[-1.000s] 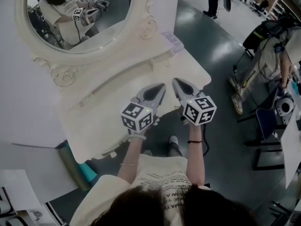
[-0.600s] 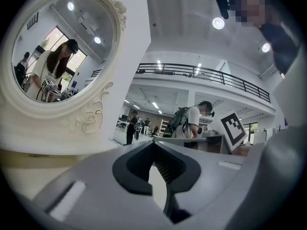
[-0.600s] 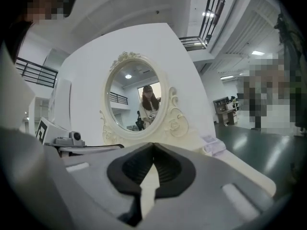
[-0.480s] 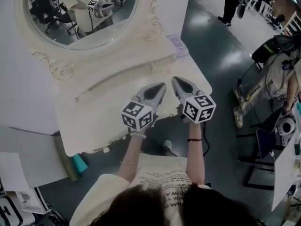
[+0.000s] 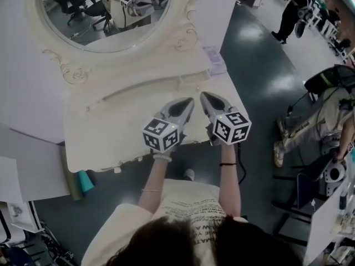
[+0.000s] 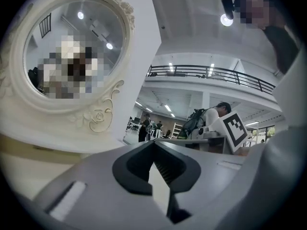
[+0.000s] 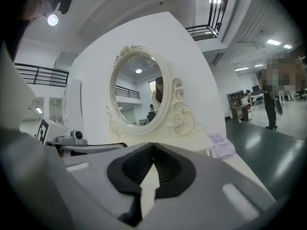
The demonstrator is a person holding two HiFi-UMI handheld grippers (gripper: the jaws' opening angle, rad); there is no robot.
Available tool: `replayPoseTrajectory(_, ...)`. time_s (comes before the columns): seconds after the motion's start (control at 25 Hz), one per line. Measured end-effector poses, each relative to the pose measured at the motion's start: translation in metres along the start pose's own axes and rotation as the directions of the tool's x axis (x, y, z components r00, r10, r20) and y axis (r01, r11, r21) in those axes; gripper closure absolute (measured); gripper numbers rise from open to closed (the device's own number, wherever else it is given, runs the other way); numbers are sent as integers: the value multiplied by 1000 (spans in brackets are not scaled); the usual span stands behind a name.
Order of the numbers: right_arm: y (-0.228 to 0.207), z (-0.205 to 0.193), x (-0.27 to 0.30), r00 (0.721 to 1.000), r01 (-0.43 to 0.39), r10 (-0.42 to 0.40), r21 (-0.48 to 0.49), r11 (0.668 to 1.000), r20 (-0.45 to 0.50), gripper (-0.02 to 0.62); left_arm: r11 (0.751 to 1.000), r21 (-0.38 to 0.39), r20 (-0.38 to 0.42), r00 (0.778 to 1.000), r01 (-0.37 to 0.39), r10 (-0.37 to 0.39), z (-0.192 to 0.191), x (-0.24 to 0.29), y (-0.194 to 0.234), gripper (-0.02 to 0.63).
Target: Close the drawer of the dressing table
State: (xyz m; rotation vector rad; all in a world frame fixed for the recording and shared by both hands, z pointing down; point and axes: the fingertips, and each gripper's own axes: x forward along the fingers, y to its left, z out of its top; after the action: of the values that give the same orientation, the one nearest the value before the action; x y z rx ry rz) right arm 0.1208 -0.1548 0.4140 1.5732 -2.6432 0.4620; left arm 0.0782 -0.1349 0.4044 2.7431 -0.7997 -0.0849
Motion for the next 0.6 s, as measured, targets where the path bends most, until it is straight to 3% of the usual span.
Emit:
replayPoseTrajectory(0.28,-9,-14,6,998,-42,43,15,999,-45,592,997,-43,-14,998,-68,67,-17,3,6,607)
replayPoseTrajectory(0.6,-24,-29,18,996,-31,35,59,998,-77,592,991,-85,-78,992,-107,101,-40,6,22,607)
